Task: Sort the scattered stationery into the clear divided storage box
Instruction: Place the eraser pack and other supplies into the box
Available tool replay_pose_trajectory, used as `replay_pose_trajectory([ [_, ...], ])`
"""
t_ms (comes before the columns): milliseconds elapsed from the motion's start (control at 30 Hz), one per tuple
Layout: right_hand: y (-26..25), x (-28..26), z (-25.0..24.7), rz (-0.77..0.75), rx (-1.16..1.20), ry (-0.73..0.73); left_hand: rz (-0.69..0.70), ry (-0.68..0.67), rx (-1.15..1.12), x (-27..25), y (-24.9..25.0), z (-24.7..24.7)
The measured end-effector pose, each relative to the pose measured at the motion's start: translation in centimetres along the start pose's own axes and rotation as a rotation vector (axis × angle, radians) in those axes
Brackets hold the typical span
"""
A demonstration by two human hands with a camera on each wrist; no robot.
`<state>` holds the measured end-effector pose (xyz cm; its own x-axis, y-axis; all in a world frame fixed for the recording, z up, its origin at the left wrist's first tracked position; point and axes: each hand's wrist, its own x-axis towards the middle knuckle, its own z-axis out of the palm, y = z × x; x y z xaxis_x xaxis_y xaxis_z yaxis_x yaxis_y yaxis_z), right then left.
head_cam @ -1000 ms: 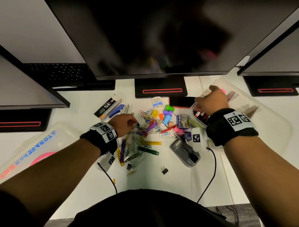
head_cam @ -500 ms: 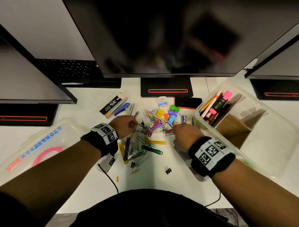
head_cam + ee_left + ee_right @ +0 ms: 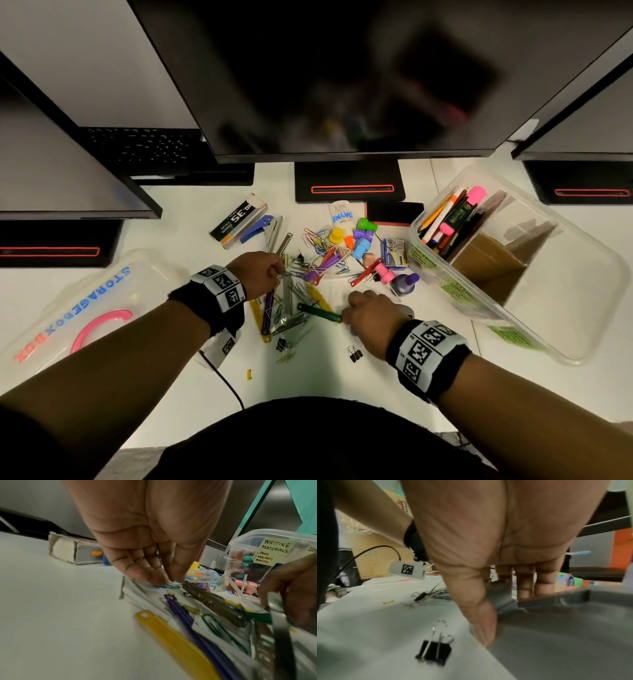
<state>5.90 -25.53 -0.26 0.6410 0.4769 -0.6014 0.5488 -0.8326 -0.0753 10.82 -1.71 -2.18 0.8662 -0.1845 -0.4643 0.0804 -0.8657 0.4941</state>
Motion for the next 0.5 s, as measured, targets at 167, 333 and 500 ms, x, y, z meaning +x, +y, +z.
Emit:
replay_pose_trajectory([
  [167, 0.4, -1.5, 0.6, -0.267, -0.082, -0.053, 0.015, -0.003, 0.019, -0.3, -0.2, -0.1],
  [333, 1.1, -4.1, 0.4, -0.124, 0.066, 0.168, 0.059, 0.035, 0.064, 0.3, 0.1, -0.2],
  [500, 1.1, -4.0, 0.5, 0.466, 0.354, 0.169, 0.022, 0.168, 0.119, 1.5, 1.0, -1.4],
])
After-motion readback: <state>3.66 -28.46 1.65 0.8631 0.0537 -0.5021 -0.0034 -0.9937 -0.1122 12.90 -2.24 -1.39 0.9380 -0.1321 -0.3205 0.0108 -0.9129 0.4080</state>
